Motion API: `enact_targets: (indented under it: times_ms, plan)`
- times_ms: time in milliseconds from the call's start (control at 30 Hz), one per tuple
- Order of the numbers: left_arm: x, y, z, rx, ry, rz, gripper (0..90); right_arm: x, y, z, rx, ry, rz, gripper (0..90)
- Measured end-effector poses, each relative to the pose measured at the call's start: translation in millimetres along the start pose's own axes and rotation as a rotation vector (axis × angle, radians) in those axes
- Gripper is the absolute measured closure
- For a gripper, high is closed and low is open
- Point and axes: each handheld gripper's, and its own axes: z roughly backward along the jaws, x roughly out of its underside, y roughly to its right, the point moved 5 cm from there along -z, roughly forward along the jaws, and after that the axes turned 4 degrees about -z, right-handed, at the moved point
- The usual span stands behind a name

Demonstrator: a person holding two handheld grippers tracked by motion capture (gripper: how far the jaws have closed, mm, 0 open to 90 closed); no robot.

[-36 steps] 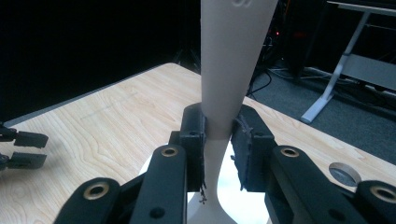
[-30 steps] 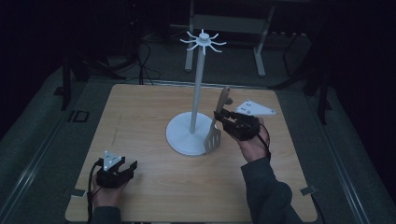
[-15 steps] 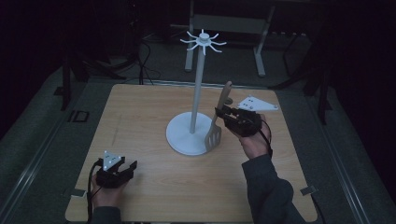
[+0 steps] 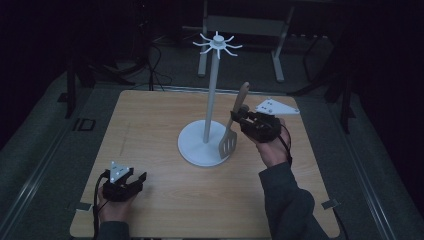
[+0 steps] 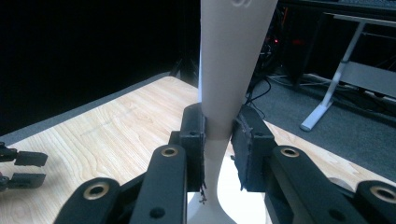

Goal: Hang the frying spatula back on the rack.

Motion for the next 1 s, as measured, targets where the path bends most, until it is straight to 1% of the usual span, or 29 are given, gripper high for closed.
enact_targets:
  times_ms: [400,1000]
  plan:
    - [-0.1,-0.3,0.3,-0.002,0.002,0.001,47.1,-8.2,2.1,0.5,0.003,0.005,-0.002,74.9]
    - [0.0,-0.1,0.0,-0.002,0.001,0.001,47.1,-15.6,5.3,0.1,0.009,0.007,-0.003,74.9]
